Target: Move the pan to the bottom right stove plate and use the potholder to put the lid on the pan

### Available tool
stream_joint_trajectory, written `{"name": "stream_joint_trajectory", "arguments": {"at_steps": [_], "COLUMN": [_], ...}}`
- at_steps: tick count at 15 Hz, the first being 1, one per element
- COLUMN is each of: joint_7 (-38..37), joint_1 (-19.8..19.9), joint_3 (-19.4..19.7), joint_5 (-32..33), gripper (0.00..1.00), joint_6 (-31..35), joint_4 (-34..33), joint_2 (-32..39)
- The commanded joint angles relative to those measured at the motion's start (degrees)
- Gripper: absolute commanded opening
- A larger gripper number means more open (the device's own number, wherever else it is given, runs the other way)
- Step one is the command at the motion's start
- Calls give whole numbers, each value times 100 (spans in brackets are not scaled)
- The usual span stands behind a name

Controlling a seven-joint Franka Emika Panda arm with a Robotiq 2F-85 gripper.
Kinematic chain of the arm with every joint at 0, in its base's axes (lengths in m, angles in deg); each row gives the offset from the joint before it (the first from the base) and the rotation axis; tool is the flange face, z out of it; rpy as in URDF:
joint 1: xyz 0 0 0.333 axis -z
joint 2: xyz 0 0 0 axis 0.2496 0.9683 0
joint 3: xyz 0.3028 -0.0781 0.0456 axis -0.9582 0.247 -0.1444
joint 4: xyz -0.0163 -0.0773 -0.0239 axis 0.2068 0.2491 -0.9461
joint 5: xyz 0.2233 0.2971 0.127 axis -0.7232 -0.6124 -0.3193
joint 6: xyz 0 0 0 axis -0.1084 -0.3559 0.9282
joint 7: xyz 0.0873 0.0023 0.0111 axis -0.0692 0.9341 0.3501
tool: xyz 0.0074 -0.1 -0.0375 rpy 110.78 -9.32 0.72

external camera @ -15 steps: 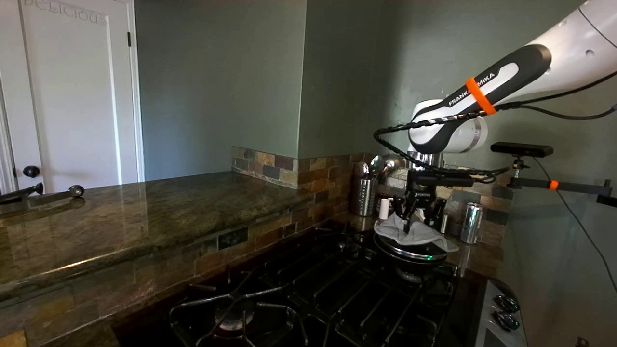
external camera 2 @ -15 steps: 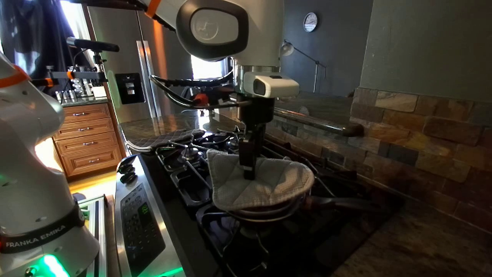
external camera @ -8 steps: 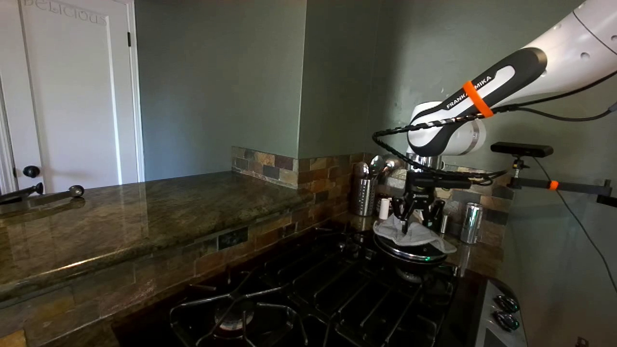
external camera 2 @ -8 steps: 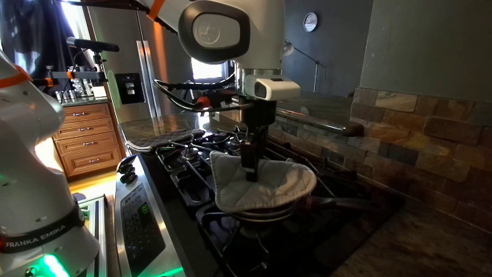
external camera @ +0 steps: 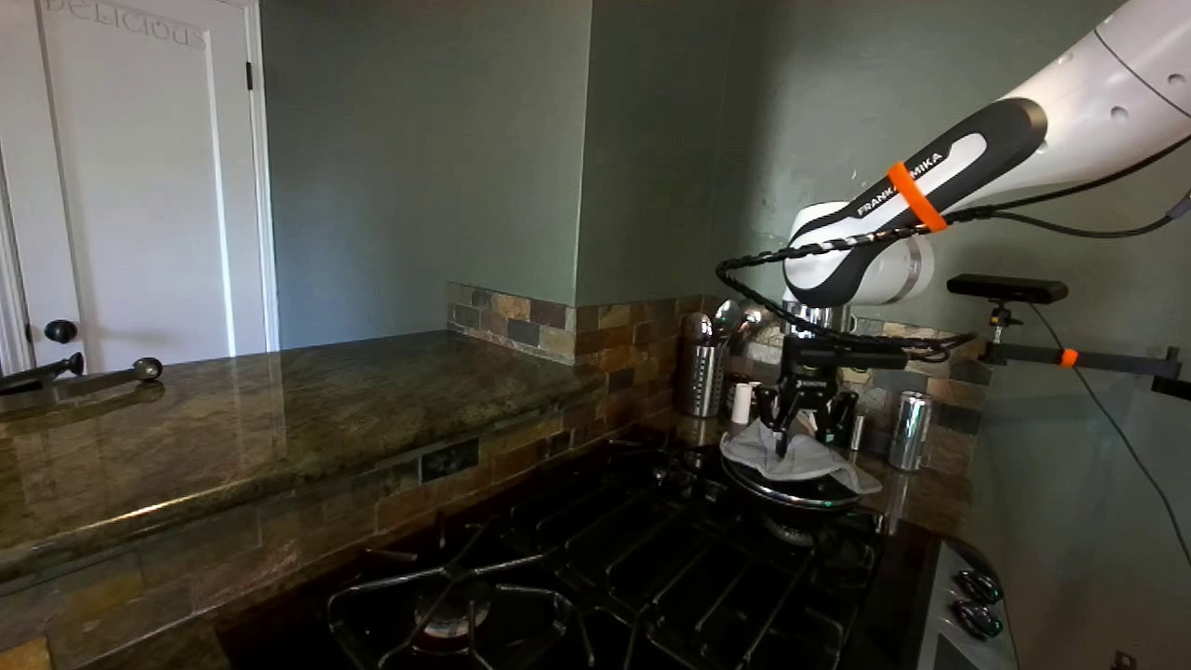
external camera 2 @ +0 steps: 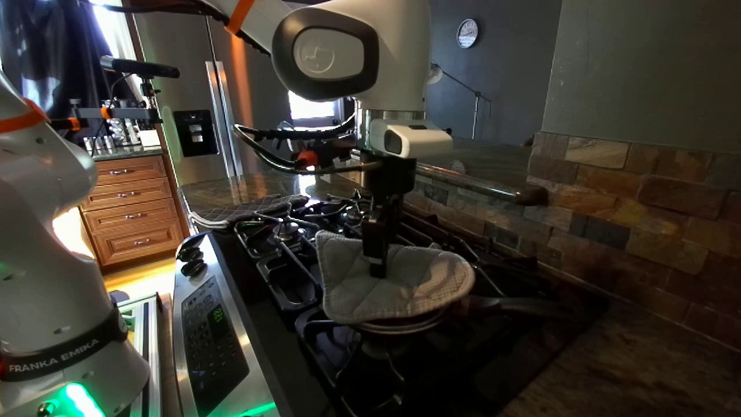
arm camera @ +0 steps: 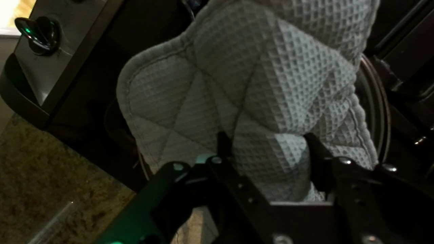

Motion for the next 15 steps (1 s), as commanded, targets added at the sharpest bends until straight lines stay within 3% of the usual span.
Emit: {"name": "stream_joint_trajectory", "arguments": {"at_steps": [1, 8, 10, 11, 13, 15], "joint_7": [-72, -90, -93, -94, -103, -110], "joint_1": [-56, -74, -73, -73, -73, -69], "joint_3": [4, -7, -6, -5, -5, -4], "joint_5": [-35, -13, -6, -6, 2, 13], "gripper": [30, 30, 47, 65, 86, 99], "joint_6": [45, 28, 22, 18, 13, 11], "joint_4": [-39, -52, -63, -70, -87, -116], "joint_2": [15, 45, 55, 63, 70, 64]}}
